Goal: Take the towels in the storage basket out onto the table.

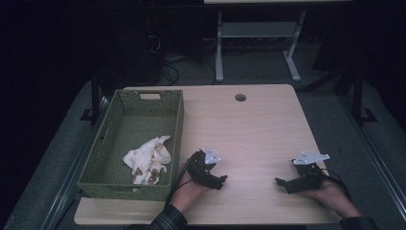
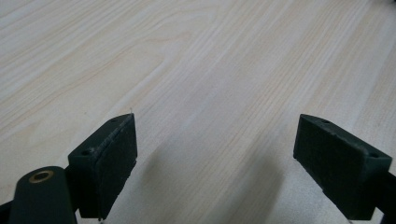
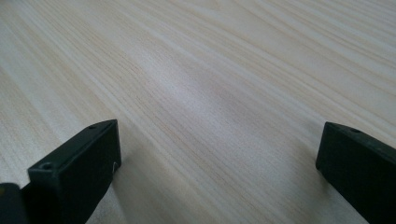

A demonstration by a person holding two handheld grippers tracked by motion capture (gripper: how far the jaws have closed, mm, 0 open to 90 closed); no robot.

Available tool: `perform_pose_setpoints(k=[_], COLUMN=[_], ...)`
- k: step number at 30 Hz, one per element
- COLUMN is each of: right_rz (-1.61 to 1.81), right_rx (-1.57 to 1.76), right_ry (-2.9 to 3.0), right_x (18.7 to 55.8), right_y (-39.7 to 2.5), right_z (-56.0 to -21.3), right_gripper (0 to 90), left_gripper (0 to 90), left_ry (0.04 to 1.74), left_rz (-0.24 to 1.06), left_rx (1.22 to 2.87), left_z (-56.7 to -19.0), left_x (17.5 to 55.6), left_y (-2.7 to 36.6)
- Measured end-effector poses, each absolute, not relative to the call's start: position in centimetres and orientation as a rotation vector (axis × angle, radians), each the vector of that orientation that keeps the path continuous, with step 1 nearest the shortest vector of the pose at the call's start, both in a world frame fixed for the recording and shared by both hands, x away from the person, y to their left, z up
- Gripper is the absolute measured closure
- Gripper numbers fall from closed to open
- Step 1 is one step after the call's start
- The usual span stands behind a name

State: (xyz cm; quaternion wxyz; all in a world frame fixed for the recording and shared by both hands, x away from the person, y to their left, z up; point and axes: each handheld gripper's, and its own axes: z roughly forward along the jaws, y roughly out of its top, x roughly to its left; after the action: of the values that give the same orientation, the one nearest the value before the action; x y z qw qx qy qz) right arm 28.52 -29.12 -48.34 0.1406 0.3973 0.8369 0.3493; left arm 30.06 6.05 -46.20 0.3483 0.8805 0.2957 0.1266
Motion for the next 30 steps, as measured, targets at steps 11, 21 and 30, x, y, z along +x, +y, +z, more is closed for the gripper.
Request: perform_pose_setpoints(k=[11,21,30], right_rz=[1.01,1.01,1.01], right_rx=[1.148,1.148,1.148], right_ry=[2.416,2.416,2.416], right_x=[28.5,28.5,28.5], right_y=[-29.1,-29.1,-29.1], right_z=[-48.3,-48.3,-48.3], right_gripper=[0.0,0.0,0.0], left_gripper=[12.8,12.9,13.0], left_ry=[0.767,0.768,0.768], left_rz=[0.341,0.348,0.338], left_rx=[2.277,2.258,2.233], left_z=[-45.5,-44.4,-43.4], left_x=[30.0,30.0,30.1], left_y=[6.0,6.2,6.3])
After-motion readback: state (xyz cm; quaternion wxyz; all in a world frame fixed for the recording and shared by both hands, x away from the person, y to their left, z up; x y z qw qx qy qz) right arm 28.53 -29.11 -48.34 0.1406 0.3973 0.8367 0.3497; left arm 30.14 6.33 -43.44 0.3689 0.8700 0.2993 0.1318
